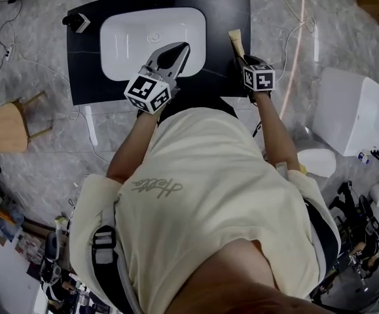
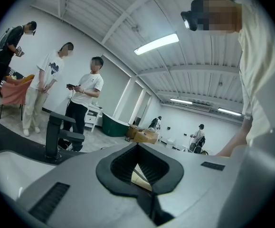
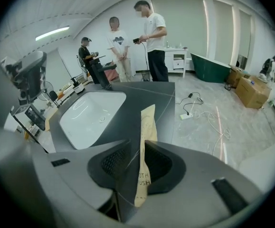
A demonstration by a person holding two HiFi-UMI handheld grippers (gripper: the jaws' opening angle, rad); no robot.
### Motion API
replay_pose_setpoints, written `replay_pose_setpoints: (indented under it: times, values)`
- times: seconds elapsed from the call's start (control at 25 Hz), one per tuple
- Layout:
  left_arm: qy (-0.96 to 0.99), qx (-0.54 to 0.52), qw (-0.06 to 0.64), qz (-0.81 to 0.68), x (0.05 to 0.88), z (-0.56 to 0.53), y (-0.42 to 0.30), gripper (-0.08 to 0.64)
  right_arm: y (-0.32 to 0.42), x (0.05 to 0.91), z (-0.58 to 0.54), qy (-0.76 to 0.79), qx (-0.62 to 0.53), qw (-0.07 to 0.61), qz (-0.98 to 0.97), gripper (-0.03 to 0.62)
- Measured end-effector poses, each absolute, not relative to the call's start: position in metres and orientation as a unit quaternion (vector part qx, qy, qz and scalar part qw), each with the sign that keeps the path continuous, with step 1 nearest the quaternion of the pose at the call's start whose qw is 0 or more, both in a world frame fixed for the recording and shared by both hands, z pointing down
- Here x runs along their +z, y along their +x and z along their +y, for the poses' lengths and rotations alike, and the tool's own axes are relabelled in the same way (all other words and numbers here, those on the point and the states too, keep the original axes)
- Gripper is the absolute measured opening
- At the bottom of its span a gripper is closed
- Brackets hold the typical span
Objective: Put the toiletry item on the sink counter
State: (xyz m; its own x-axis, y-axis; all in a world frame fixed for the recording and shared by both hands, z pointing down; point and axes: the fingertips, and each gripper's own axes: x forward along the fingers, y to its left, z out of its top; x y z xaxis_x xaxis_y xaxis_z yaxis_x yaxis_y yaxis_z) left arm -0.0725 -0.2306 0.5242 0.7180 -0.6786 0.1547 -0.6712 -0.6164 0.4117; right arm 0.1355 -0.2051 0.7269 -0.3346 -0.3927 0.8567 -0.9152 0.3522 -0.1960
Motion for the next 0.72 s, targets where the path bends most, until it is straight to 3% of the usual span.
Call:
replay_pose_setpoints:
  times: [0.36,0.56,0.72]
  values:
    - [0.906,-0.011,0.209,-0.368,0.502,-0.218,-0.047,0.003,0.132,0.644,-0.2,0.461,0.334,0.253,-0.782,0.092]
    - [0.91,-0.014,0.195,-0.365,0.487,-0.21,-0.043,0.003,0.129,0.573,-0.194,0.475,0.283,0.184,-0.813,-0.005]
    - [0.914,-0.023,0.175,-0.365,0.467,-0.208,-0.042,0.003,0.137,0.526,-0.185,0.485,0.251,0.137,-0.826,-0.005]
